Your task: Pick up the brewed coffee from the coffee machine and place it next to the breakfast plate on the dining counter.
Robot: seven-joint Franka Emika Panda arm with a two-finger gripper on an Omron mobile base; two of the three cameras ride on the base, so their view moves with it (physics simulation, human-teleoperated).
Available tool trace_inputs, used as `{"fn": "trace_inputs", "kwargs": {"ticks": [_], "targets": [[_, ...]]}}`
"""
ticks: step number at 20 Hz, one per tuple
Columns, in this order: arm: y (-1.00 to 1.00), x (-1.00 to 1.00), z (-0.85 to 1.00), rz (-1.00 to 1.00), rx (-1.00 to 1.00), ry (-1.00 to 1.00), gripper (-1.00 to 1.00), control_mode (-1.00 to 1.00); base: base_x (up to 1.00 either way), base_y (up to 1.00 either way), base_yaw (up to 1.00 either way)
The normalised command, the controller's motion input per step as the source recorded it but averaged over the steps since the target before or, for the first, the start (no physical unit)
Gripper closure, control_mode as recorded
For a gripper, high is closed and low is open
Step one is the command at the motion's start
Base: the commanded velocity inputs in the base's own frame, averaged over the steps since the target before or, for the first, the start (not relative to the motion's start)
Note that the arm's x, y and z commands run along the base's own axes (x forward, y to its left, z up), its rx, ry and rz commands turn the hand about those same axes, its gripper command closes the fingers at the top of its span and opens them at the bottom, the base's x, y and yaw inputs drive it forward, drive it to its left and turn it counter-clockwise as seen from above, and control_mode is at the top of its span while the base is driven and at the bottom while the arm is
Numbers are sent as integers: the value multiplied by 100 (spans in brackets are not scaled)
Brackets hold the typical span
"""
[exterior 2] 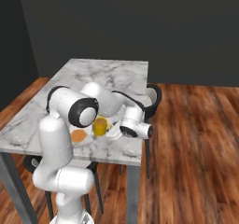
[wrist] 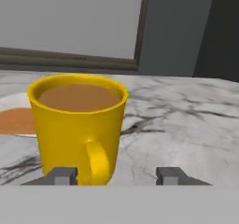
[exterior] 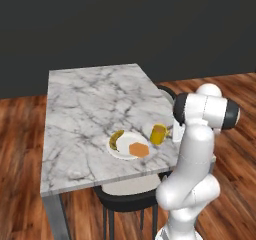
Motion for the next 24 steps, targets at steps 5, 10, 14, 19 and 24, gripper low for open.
{"fn": "trace_inputs", "kwargs": {"ticks": [5,10,14,19,24], "targets": [[5,-18,46,1,-12,-1,-100,-100,0,0,0],[11,-31,42,1,-18,-7,-100,-100,0,0,0],[6,-83,74,2,-18,-13,-100,-100,0,0,0],[11,-100,95,2,-19,-29,-100,-100,0,0,0],[8,-97,87,5,-14,-31,-100,-100,0,0,0]]}}
